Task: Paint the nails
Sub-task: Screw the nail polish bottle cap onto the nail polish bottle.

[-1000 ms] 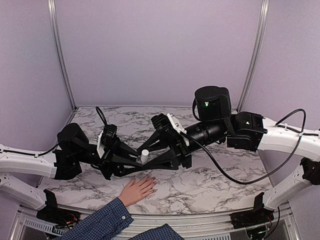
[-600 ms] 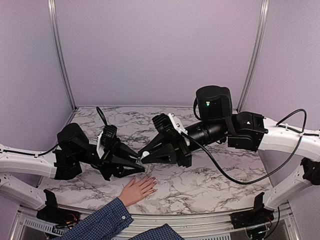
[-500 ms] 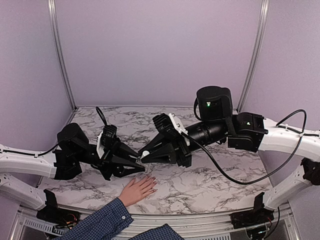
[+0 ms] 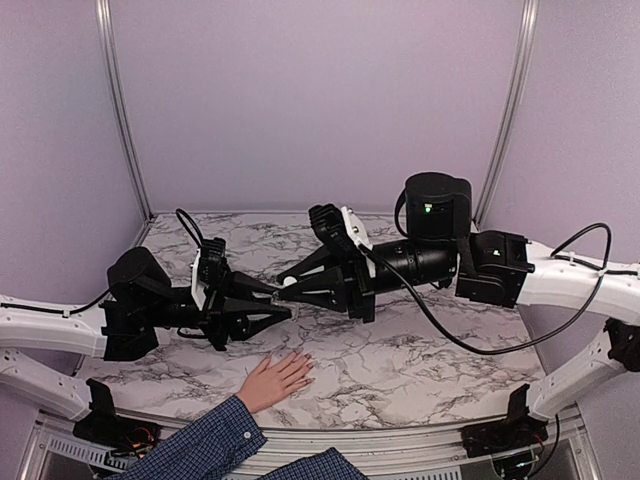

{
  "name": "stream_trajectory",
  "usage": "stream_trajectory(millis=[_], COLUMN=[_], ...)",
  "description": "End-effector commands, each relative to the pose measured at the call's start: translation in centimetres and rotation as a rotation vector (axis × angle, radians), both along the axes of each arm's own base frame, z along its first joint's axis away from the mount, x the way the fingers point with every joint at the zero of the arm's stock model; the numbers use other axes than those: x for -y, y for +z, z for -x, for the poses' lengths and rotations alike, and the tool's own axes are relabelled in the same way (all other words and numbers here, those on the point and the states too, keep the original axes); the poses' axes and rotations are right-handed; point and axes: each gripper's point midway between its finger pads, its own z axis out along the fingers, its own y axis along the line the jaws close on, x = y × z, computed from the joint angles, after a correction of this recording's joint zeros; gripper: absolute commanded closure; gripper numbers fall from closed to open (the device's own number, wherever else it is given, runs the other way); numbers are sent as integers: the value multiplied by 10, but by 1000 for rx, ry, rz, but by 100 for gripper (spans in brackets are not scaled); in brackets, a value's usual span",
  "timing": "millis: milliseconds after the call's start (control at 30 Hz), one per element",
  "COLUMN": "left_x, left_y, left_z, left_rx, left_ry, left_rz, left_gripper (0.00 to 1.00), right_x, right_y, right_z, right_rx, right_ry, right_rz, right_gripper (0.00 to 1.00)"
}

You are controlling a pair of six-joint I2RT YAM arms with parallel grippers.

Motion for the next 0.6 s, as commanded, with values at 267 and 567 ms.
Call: stream_trajectory(millis=[267,567], left_x=[-15,-26], left_y=[33,25], left_z=[-70,-110], left_rx=[-53,-164], left_ry=[401,613], left_rz=[152,175], left_gripper=[100,100], right_x=[-18,-23], right_y=[-38,-56], right_z=[-50,-88], right_rx=[-124,-185], right_ry=[-234,-406], right_rz=[76,98], right_gripper=[100,100])
